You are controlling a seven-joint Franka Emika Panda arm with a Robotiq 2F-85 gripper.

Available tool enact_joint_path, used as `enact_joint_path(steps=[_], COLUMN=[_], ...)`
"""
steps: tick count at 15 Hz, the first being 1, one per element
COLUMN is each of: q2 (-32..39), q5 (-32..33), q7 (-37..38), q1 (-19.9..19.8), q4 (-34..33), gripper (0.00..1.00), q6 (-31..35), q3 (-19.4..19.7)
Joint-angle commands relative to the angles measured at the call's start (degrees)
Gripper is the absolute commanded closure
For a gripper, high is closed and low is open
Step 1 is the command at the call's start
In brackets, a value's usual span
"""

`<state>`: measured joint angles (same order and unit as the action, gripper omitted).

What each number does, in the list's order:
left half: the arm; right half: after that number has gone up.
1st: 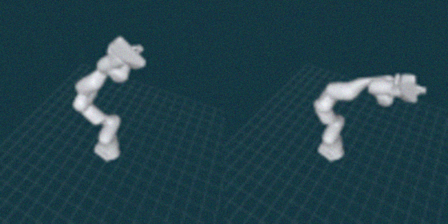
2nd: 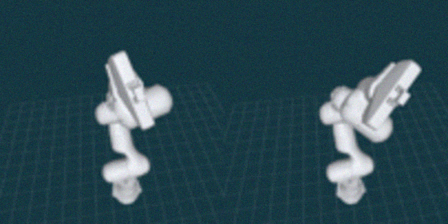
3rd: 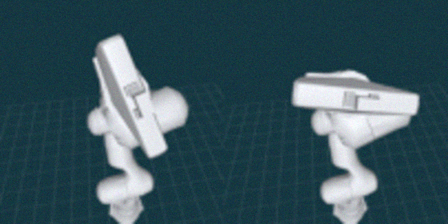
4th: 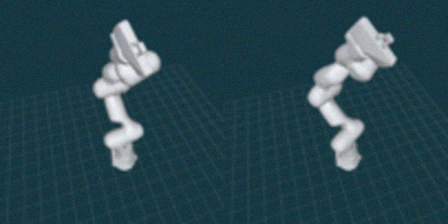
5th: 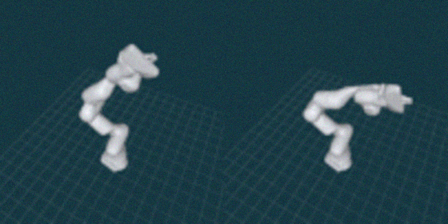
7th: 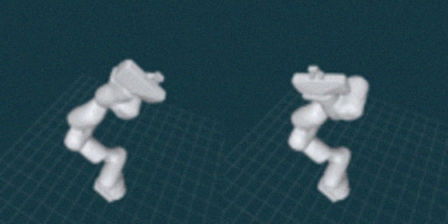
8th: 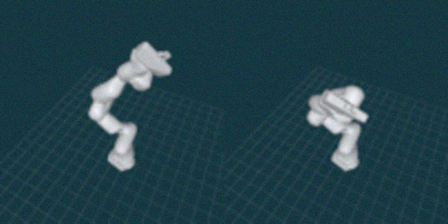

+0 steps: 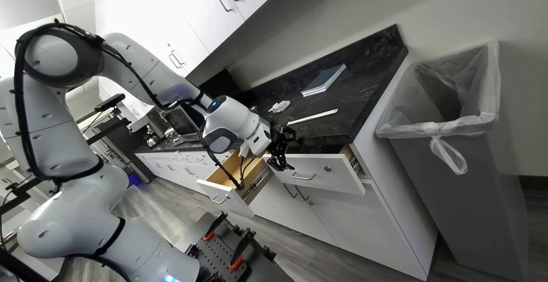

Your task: Open the first and second top drawers from the right of the cabinet. Pick up the tape from the first drawer and put it in the second drawer.

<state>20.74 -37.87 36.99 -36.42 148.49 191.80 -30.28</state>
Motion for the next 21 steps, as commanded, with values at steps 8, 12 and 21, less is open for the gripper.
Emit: enact_joint_path(steps=[8,12,21], q2=[5.38,7.8,13.15], q5=[15.24,16.11,22.45], q7=[1.43,0.99,5.09], q1=[-21.21,-20.6,-11.86], q4=[1.46,0.67,-2.87], gripper=[0.3,0.24,0.52], q6=[6.61,6.6,6.6], q3=[-13.53,-11.53,-0.85])
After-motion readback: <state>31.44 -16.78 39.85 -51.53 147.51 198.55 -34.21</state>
